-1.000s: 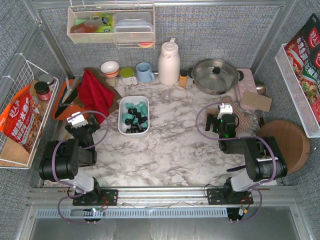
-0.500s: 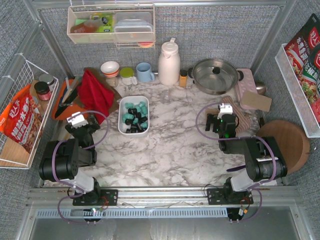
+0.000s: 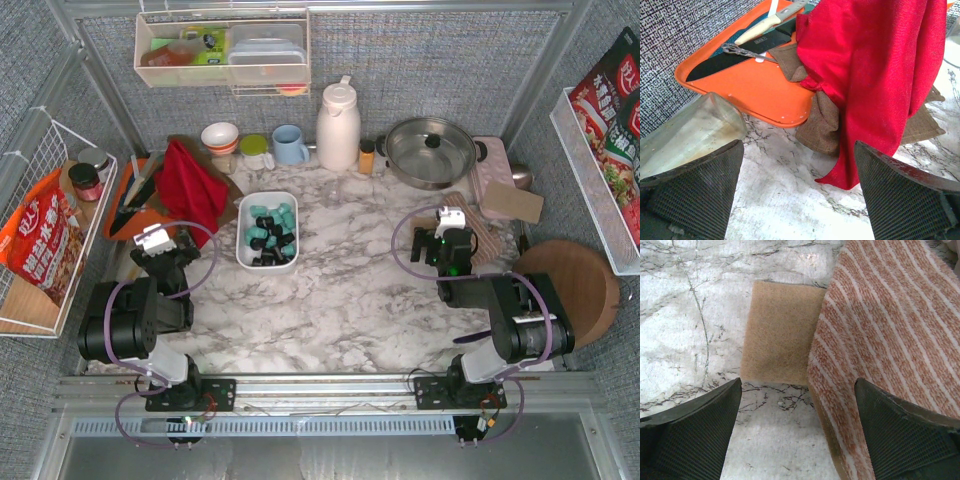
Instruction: Mix the coffee capsules in the storage basket
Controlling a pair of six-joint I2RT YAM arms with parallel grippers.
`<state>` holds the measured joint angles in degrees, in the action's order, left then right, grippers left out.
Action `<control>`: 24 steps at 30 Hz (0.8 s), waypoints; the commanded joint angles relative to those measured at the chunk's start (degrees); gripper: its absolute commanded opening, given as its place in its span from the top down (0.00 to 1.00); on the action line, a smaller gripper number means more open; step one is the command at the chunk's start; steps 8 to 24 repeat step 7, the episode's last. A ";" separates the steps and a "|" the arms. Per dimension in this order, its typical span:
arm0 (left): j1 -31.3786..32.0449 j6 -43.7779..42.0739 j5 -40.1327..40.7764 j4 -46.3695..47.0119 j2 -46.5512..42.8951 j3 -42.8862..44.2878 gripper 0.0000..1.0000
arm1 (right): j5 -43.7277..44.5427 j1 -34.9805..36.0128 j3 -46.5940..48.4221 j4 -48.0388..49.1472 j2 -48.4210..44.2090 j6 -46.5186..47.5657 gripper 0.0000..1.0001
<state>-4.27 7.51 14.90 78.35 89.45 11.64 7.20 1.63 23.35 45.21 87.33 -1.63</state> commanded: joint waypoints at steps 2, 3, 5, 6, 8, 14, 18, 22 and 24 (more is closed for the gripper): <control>-0.01 0.14 -0.28 0.90 0.03 0.14 0.01 | 0.27 0.07 0.52 -0.03 0.00 -0.23 0.01; -0.01 0.14 -0.24 0.85 0.02 0.14 0.01 | 0.27 0.11 0.69 -0.09 0.11 -0.22 0.01; -0.05 0.14 -0.27 0.85 0.02 0.20 0.01 | 0.19 0.09 0.89 -0.34 0.22 -0.28 0.01; -0.04 0.14 -0.29 0.91 0.02 0.15 0.01 | 0.18 0.05 0.86 -0.46 0.20 -0.30 0.01; 0.01 0.14 -0.30 0.86 0.02 0.14 0.01 | 0.18 0.05 0.78 -0.21 0.15 -0.26 0.01; 0.01 0.14 -0.30 0.86 0.02 0.14 0.01 | 0.18 0.05 0.78 -0.21 0.15 -0.26 0.01; 0.01 0.14 -0.30 0.86 0.02 0.14 0.01 | 0.18 0.05 0.78 -0.21 0.15 -0.26 0.01; 0.01 0.14 -0.30 0.86 0.02 0.14 0.01 | 0.18 0.05 0.78 -0.21 0.15 -0.26 0.01; 0.01 0.14 -0.30 0.86 0.02 0.14 0.01 | 0.18 0.05 0.78 -0.21 0.15 -0.26 0.01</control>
